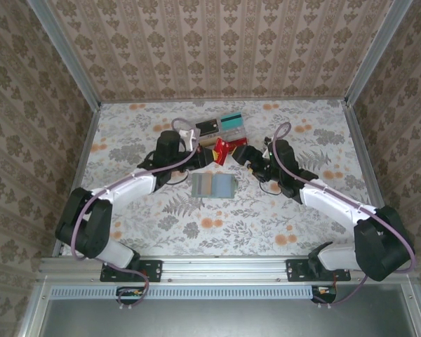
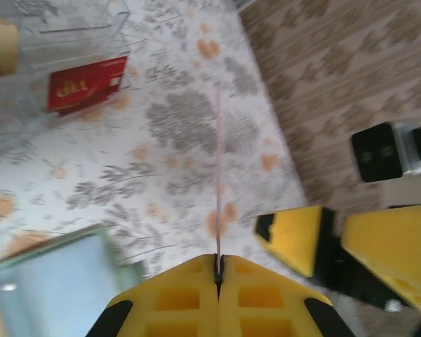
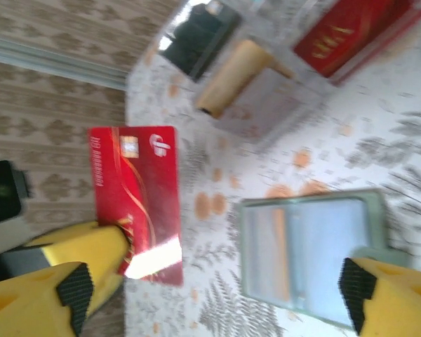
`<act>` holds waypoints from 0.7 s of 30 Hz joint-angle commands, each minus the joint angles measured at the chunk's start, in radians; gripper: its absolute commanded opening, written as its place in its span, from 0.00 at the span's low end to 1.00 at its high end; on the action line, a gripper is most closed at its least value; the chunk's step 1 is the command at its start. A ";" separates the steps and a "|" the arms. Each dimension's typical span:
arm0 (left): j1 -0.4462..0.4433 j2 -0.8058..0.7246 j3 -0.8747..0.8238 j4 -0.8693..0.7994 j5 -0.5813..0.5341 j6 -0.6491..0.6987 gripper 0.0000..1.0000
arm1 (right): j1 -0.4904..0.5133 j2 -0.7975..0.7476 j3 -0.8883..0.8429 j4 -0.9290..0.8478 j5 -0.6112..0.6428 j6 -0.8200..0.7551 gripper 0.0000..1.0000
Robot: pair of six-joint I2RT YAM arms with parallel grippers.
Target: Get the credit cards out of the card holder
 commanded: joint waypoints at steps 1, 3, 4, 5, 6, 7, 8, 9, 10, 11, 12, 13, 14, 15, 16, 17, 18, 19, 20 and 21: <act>-0.020 0.044 0.153 -0.260 -0.078 0.396 0.00 | -0.038 -0.004 0.065 -0.286 0.032 -0.100 1.00; -0.028 0.098 0.229 -0.337 -0.099 0.508 0.00 | -0.055 0.002 0.086 -0.343 0.035 -0.131 1.00; -0.034 0.127 0.268 -0.365 -0.109 0.558 0.00 | -0.062 0.005 0.098 -0.367 0.040 -0.141 0.99; -0.037 0.157 0.309 -0.384 -0.112 0.599 0.00 | -0.070 0.009 0.110 -0.389 0.045 -0.155 1.00; -0.039 0.184 0.338 -0.397 -0.113 0.638 0.00 | -0.078 0.014 0.119 -0.408 0.048 -0.162 1.00; -0.043 0.219 0.387 -0.427 -0.122 0.679 0.00 | -0.088 0.019 0.126 -0.425 0.047 -0.167 1.00; -0.047 0.257 0.447 -0.477 -0.123 0.727 0.00 | -0.098 0.020 0.127 -0.432 0.047 -0.170 1.00; -0.051 0.290 0.500 -0.524 -0.130 0.769 0.00 | -0.106 0.021 0.125 -0.435 0.046 -0.173 1.00; -0.058 0.327 0.562 -0.572 -0.144 0.817 0.00 | -0.116 0.018 0.119 -0.437 0.045 -0.172 1.00; -0.065 0.361 0.616 -0.608 -0.153 0.872 0.00 | -0.127 0.015 0.109 -0.435 0.044 -0.170 1.00; -0.070 0.387 0.657 -0.634 -0.157 0.920 0.00 | -0.136 0.010 0.099 -0.428 0.042 -0.168 1.00; -0.073 0.414 0.699 -0.654 -0.168 0.970 0.00 | -0.147 0.006 0.090 -0.421 0.033 -0.166 1.00; -0.076 0.442 0.741 -0.680 -0.174 1.018 0.00 | -0.158 0.006 0.083 -0.416 0.018 -0.165 1.00; -0.076 0.467 0.776 -0.701 -0.174 1.056 0.00 | -0.169 0.007 0.081 -0.415 0.009 -0.164 1.00; -0.078 0.491 0.814 -0.725 -0.179 1.104 0.00 | -0.178 0.010 0.079 -0.417 -0.003 -0.164 1.00; -0.078 0.516 0.848 -0.746 -0.182 1.149 0.00 | -0.186 0.012 0.079 -0.416 -0.011 -0.164 1.00; -0.078 0.531 0.873 -0.758 -0.183 1.185 0.00 | -0.191 0.014 0.076 -0.417 -0.016 -0.163 1.00; -0.078 0.553 0.896 -0.768 -0.187 1.229 0.00 | -0.195 0.016 0.074 -0.414 -0.019 -0.161 1.00; -0.078 0.572 0.916 -0.771 -0.187 1.271 0.00 | -0.201 0.021 0.074 -0.410 -0.028 -0.162 1.00; -0.078 0.587 0.928 -0.770 -0.189 1.307 0.00 | -0.206 0.028 0.075 -0.409 -0.038 -0.162 1.00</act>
